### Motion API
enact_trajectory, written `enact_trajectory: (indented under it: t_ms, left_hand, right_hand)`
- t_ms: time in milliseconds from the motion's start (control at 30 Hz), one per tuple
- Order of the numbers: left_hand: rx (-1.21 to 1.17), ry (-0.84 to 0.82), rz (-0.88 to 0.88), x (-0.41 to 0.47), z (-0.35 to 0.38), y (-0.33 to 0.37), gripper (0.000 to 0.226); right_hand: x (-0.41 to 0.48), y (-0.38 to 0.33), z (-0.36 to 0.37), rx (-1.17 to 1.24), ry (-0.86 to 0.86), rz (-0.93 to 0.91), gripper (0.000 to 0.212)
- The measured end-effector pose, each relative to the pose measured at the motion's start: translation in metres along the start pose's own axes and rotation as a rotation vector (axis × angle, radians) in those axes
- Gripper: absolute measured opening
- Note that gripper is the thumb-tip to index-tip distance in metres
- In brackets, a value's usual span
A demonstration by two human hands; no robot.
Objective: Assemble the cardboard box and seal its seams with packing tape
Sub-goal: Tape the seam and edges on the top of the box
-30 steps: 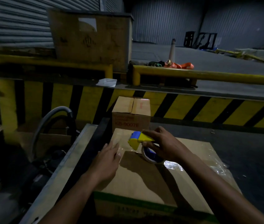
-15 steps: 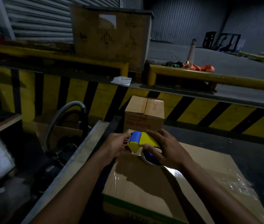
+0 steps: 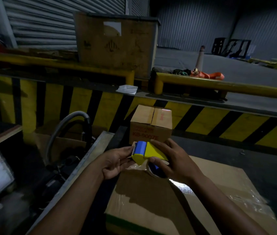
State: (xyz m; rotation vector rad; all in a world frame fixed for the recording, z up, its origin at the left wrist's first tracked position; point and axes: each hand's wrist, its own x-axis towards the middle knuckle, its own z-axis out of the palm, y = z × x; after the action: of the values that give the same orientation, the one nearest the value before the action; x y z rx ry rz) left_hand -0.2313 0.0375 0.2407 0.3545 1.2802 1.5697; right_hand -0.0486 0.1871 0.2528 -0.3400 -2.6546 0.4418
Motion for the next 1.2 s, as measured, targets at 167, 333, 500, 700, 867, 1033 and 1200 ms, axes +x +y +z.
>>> enact_trajectory:
  t_ms: [167, 333, 500, 700, 867, 1033, 1200]
  left_hand:
    - [0.202, 0.068, 0.095, 0.001, -0.001, 0.003, 0.021]
    - [0.485, 0.217, 0.224, 0.005, -0.002, 0.011, 0.013]
    - [0.595, 0.302, 0.266, 0.005, -0.012, 0.019, 0.008]
    - [0.655, 0.271, 0.234, 0.002, -0.037, 0.024, 0.01]
    - [0.657, 0.265, 0.193, 0.009, -0.039, 0.005, 0.021]
    - [0.73, 0.356, 0.203, 0.024, -0.041, -0.009, 0.026]
    - [0.781, 0.419, 0.209, 0.031, -0.042, -0.013, 0.031]
  right_hand:
    - [0.002, -0.008, -0.004, -0.065, -0.016, -0.034, 0.07]
    - [0.002, -0.008, -0.007, -0.121, -0.129, -0.037, 0.068]
    - [0.003, -0.004, -0.015, -0.139, -0.195, -0.006, 0.07]
    - [-0.001, 0.01, -0.022, -0.193, -0.288, 0.008, 0.073]
    - [-0.003, 0.009, -0.023, -0.202, -0.344, 0.025, 0.073]
    - [0.0, 0.009, -0.018, -0.206, -0.396, 0.041, 0.081]
    - [0.005, 0.009, -0.011, -0.209, -0.419, 0.027, 0.086]
